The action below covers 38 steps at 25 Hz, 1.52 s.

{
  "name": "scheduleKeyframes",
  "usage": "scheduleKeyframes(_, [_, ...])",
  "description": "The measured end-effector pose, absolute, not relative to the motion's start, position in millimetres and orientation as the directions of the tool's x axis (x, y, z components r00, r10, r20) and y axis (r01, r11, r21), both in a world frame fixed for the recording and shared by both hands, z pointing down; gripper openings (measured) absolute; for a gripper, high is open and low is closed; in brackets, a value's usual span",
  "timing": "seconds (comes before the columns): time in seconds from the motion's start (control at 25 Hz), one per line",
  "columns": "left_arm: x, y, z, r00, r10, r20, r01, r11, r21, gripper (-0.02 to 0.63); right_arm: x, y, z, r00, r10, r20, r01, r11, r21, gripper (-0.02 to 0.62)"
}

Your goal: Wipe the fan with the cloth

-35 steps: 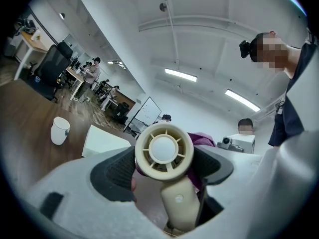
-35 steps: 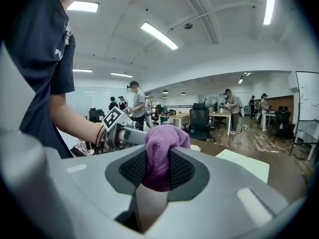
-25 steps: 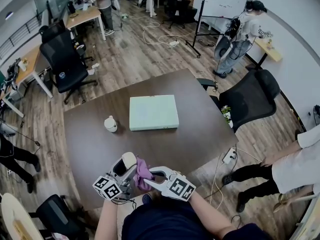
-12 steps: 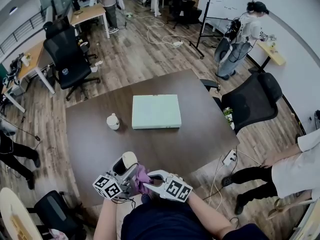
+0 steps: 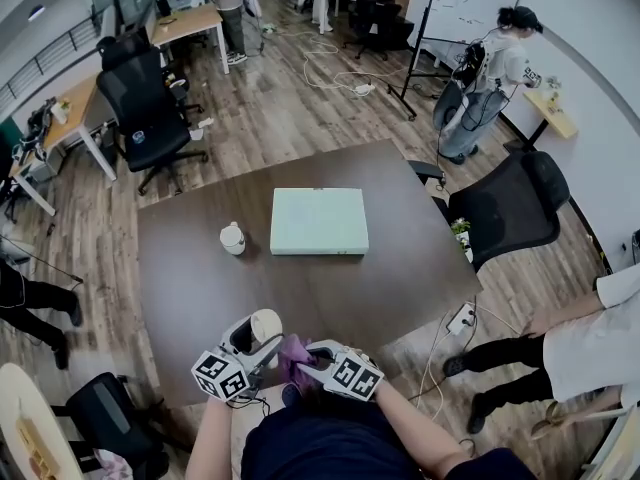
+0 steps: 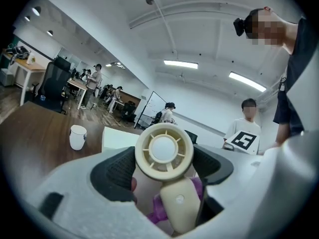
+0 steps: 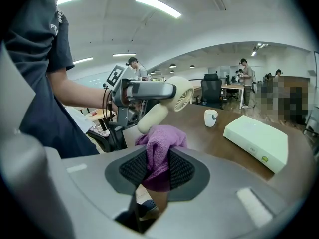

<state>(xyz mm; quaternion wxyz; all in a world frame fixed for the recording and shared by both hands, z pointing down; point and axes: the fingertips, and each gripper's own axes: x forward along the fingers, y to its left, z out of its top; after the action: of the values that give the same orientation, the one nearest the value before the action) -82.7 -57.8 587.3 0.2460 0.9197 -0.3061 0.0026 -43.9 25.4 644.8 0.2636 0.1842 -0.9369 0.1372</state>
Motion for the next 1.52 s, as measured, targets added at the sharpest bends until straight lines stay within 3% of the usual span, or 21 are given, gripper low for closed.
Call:
scheduleKeyframes(0.36, [-84.2,-39.6,622.9,0.777,-0.517,0.360,-0.611,-0.758,0.228,0.365,-19.1,14.8,680.5,-0.698,-0.312,0.645,-0.504,0.853,-0.133,0.107])
scheduleKeyframes(0.64, [-84.4,-27.4,668.0,0.702,-0.422,0.574,-0.511,-0.859,-0.007,0.365,1.5,-10.9,689.9,-0.656,-0.409,0.635,-0.650,0.733,-0.199,0.106])
scheduleKeyframes(0.96, [-86.3,-32.2,719.7,0.639,-0.350,0.685,-0.432,-0.900,-0.057,0.365,26.2,-36.3,706.4,-0.558,-0.487,0.672,-0.759,0.628,-0.175,0.106])
scheduleKeyframes(1.52, [-91.5,-42.4,772.0,0.573,-0.253,0.779,-0.359,-0.933,-0.038,0.362,38.3,-59.6,731.1,-0.496,-0.485,0.721,-0.809,0.559,-0.181,0.106])
